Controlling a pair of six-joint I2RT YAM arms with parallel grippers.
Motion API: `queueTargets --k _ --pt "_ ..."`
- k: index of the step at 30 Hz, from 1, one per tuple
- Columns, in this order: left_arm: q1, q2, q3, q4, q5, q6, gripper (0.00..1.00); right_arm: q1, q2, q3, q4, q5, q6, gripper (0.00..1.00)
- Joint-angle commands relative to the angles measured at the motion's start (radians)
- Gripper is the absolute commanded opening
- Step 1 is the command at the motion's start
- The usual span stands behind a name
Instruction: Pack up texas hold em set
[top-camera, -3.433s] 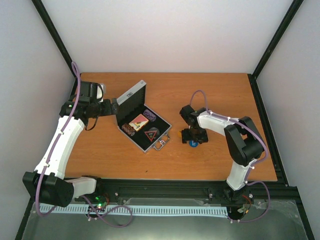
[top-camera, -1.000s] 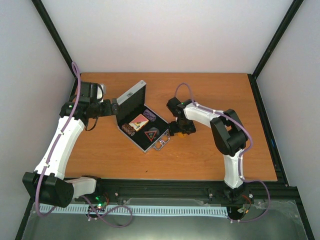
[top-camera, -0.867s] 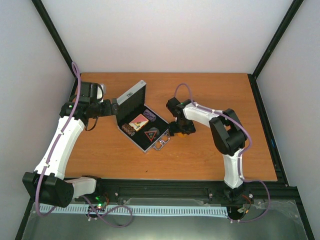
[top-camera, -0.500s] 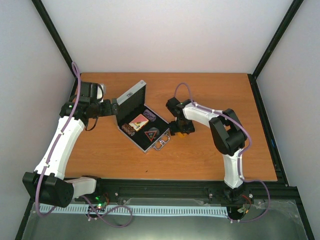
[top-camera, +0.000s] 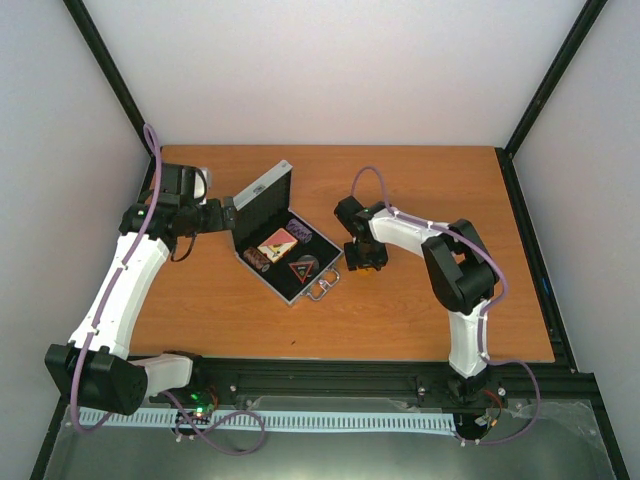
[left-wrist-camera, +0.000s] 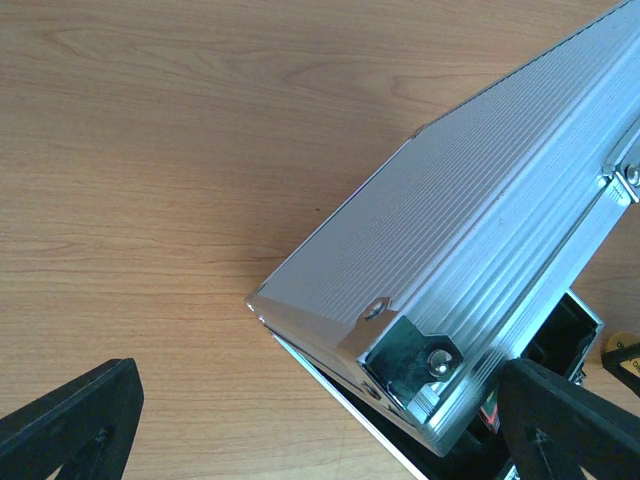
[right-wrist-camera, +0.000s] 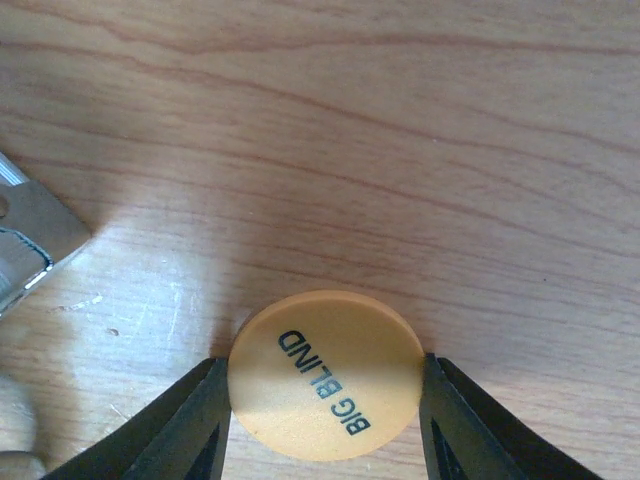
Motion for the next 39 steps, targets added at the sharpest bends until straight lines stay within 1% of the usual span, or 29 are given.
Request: queueTargets --k 1,5,11,13,16,18,20,21,23,26,28,30,36,39 --pt "-0.003 -0.01 0.011 -0.025 -0.027 0.016 1.0 -0.008 0.018 -0.042 -0.03 0.026 0.01 0.5" --pt "-0.003 -0.014 0.01 -0.026 -0.027 0.016 1.0 -0.008 -0.008 -0.033 -0.035 0.022 0.015 0.49" --pt "-0.003 -0.013 0.013 -0.028 -0.025 0.015 1.0 -0.007 -0.038 -0.002 -0.054 0.02 0.02 0.33" --pt "-0.002 -0.013 0.016 -0.029 -0.025 0.015 1.0 -0.007 -0.046 0.006 -0.058 0.022 0.022 0.32" --pt "-0.002 -0.014 0.018 -0.031 -0.027 0.015 1.0 -0.008 -0.055 0.009 -0.061 0.02 0.022 0.25" --pt "-0.003 -0.014 0.016 -0.031 -0.028 0.015 1.0 -0.007 -0.062 0.008 -0.06 0.012 0.02 0.24" --pt "-0.003 -0.015 0.012 -0.03 -0.028 0.015 1.0 -0.007 -0.068 0.008 -0.062 0.011 0.02 0.25" --pt "-0.002 -0.014 0.01 -0.029 -0.029 0.015 1.0 -0.007 -0.073 0.007 -0.061 0.012 0.021 0.29" --pt "-0.002 -0.013 0.01 -0.029 -0.028 0.015 1.0 -0.007 -0.087 0.005 -0.059 0.021 0.019 0.47" --pt "-0.003 -0.012 0.013 -0.029 -0.031 0.017 1.0 -0.007 -0.105 0.007 -0.06 0.04 0.018 0.71" --pt "-0.003 -0.009 0.016 -0.029 -0.032 0.016 1.0 -0.007 -0.104 0.008 -0.061 0.045 0.011 0.81" --pt "-0.003 -0.007 0.018 -0.029 -0.033 0.017 1.0 -0.009 -0.094 0.01 -0.063 0.041 0.002 0.87" --pt "-0.003 -0.002 0.023 -0.032 -0.036 0.016 1.0 -0.02 -0.06 0.001 -0.048 0.002 -0.007 0.98" --pt "-0.003 0.002 0.026 -0.033 -0.035 0.018 1.0 -0.03 -0.051 -0.004 -0.033 -0.014 -0.014 1.0"
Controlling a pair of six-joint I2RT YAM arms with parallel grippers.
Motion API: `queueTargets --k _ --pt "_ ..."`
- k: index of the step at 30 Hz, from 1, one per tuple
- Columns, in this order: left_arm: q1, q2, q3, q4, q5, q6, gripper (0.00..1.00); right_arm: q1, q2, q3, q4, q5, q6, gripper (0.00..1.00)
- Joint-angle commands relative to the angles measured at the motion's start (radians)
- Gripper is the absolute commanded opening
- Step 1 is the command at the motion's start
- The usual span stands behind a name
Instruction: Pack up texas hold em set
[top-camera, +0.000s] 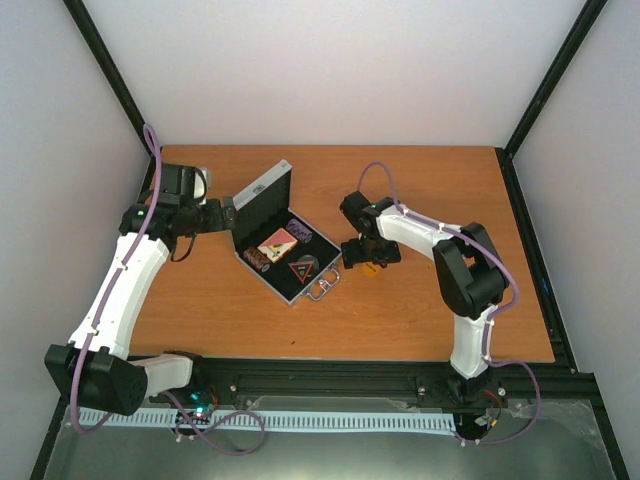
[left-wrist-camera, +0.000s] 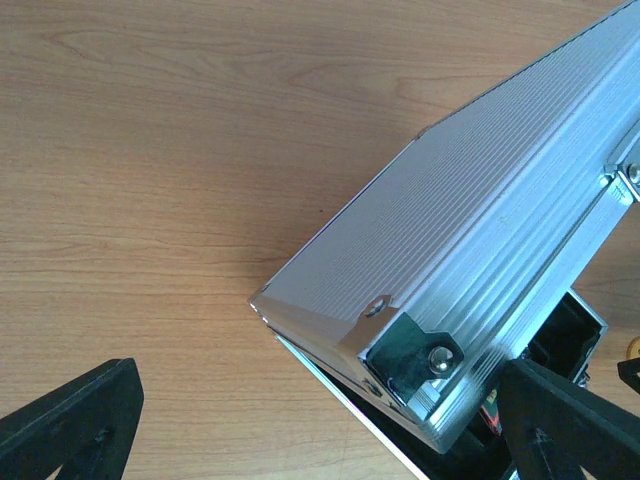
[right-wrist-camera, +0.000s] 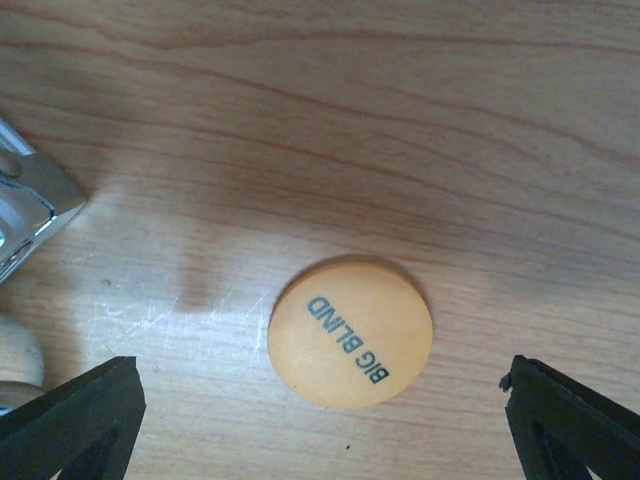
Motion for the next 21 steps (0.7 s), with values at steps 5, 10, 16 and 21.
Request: queueTargets --k 5,10,16,21 --pt "-0.003 0.013 0.029 -0.032 -0.028 0.018 1.0 -0.032 0.067 0.002 0.023 -0.046 -0.037 1.0" --pt "-0.003 0.022 0.033 -0.033 -0.027 0.018 1.0 -0.039 0.081 -0.02 0.046 -0.057 -0.042 1.0" --pt "-0.003 0.026 0.028 -0.029 -0.032 0.018 1.0 -0.039 0.085 -0.067 0.065 -0.059 -0.033 0.84" --pt "-0.003 0.027 0.027 -0.027 -0.029 0.019 1.0 -0.039 0.075 -0.096 0.074 -0.07 -0.02 0.56"
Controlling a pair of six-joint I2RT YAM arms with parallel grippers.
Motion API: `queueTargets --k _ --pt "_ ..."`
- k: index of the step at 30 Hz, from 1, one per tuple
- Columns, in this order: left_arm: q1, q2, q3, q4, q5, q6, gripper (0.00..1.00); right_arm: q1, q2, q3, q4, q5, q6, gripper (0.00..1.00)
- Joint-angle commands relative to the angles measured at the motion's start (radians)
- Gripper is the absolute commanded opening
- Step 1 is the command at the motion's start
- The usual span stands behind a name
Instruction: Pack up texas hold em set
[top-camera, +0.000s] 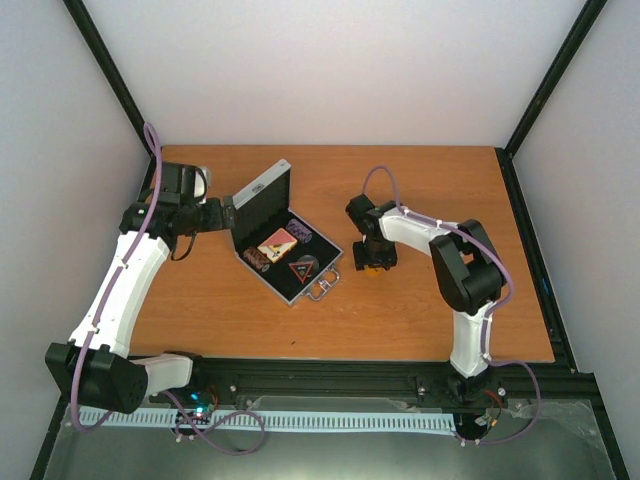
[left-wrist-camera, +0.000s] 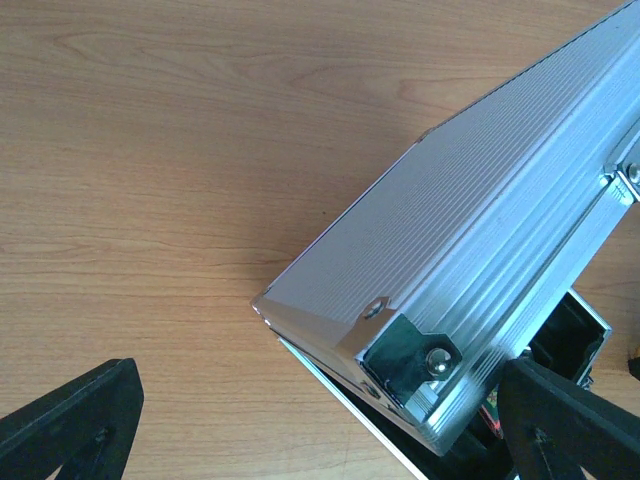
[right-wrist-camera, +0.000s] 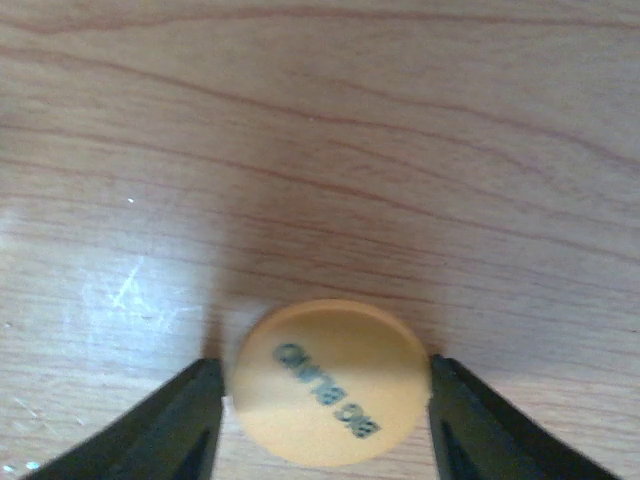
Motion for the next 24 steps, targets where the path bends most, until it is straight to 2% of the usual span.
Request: queueTargets --k 1,9,22,24 --pt "-0.003 0.017 0.017 -0.028 -0.023 0.018 1.0 -0.003 0.028 -0.06 0.015 -0.035 0.009 0.52" --pt "-0.003 0.009 0.01 -0.023 -0.018 0.018 1.0 -0.002 0.009 -0.047 0.002 -0.018 0.014 0.37" --pt "-0.003 -0.003 0.005 -0.019 -0.012 0.016 1.0 -0.002 -0.069 0.09 -0.09 -0.022 0.021 0.37" --pt "-0.003 -0.003 0.006 -0.019 -0.011 0.015 1.0 -0.002 -0.074 0.097 -0.096 -0.015 0.022 0.42"
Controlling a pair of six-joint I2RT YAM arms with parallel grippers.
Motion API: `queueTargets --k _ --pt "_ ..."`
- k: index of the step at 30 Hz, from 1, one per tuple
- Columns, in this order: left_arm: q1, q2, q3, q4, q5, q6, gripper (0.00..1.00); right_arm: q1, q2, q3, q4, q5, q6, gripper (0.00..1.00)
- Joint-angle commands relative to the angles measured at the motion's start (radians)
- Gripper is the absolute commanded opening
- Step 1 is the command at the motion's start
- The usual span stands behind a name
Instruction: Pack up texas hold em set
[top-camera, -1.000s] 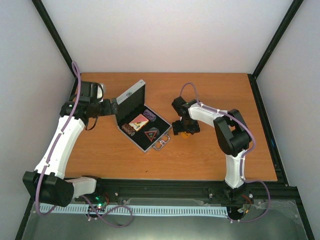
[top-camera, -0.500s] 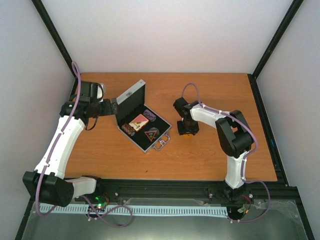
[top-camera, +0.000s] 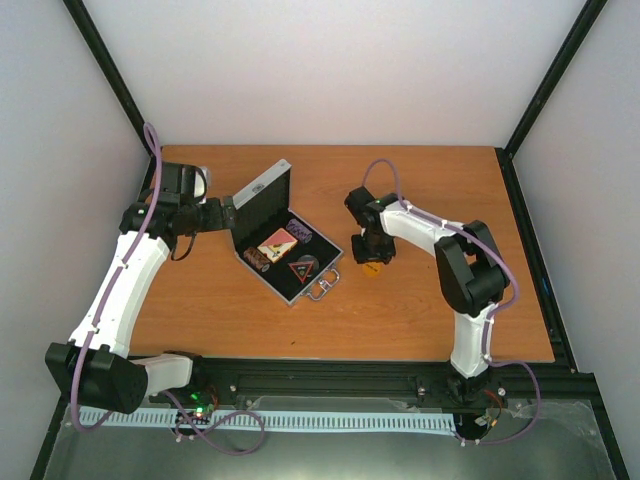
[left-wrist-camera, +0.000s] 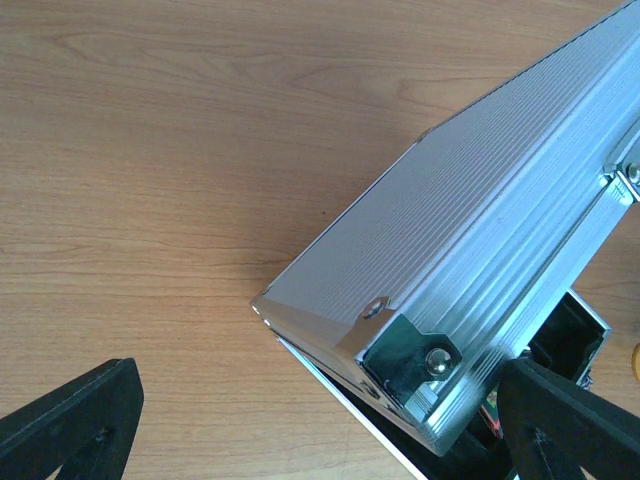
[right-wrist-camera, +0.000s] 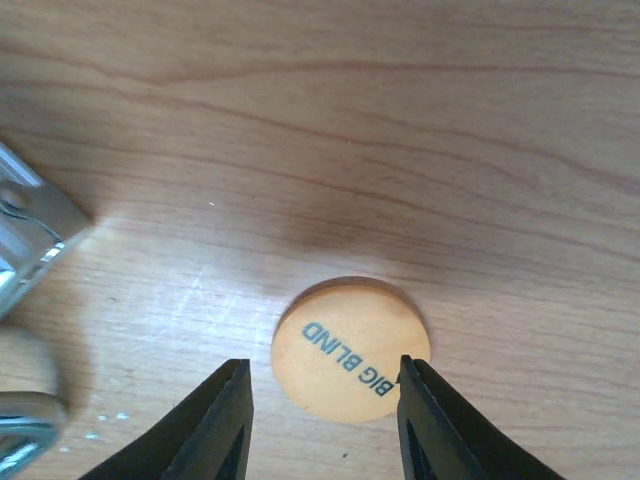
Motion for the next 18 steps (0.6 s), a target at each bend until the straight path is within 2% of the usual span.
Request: queueTargets --k 1,5,8,18 --pt "-0.003 -0.002 0.006 -0.019 -0.01 0.014 1.0 0.001 -0.051 0.04 -0.039 0.002 0.008 0.45" --pt "-0.003 -0.001 0.009 -0.021 -0.01 0.014 1.0 0.001 -0.038 0.034 -0.039 0.011 0.001 0.74" --pt "-0.003 -0.002 0.011 -0.024 -0.01 0.014 1.0 0.001 -0.018 0.033 -0.038 0.023 -0.02 0.87" --pt "-0.002 0.003 0.04 -0.043 -0.021 0.016 1.0 -0.025 0.031 -0.01 0.023 -0.011 -0.075 0.88"
